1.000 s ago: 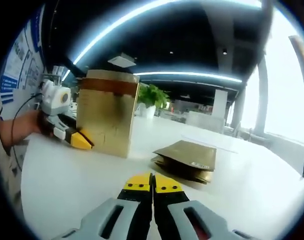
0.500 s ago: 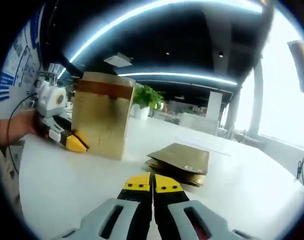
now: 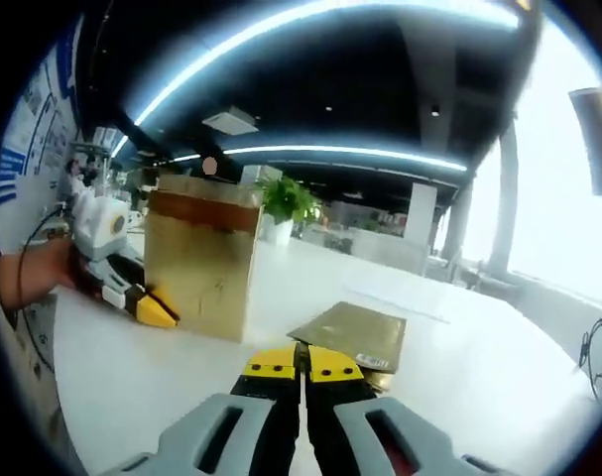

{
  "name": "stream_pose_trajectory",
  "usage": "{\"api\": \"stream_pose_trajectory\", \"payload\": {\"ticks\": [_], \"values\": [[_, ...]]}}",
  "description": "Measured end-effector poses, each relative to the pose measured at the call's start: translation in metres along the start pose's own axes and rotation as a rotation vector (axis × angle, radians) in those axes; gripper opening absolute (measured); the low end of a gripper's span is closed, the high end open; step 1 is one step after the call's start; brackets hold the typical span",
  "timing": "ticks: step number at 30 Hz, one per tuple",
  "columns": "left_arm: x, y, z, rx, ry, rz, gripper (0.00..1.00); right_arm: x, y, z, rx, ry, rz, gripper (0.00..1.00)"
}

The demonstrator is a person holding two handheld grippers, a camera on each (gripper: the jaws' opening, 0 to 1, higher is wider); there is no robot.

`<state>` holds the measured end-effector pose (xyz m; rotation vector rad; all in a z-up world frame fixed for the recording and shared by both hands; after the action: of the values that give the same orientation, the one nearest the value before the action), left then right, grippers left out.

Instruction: Extract single mask from mask box in order stack masks on table

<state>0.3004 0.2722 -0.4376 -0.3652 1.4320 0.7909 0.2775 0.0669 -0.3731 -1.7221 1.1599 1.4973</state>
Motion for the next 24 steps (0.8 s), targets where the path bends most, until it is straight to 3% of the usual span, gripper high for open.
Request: {"api": "stream_pose_trajectory", "payload": {"ticks": [13,24], "values": [[0.000,0.000,-0.001,0.001,-0.002,0.002,0.21,-0.058,-0.006,0.012,-0.054,0.128,-0.034,0.02],[0.001,0.000,0.001,0.002,0.000,0.001,0.21,-0.093,-0.018,0.030,-0.128,0.267,-0.054,0.05]]}}
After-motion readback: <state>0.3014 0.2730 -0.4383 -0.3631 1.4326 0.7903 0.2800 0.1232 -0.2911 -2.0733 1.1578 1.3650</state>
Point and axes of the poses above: the point that each gripper's makers call its tool centre point, and the gripper's own axes: y roughly backward along the fingers, z roughly to its left, x roughly out of its underside, the point moved 3 cm from there along y, roughly backward along the fingers, and after that the axes turned 2 degrees about -y, right-handed, at the moved point
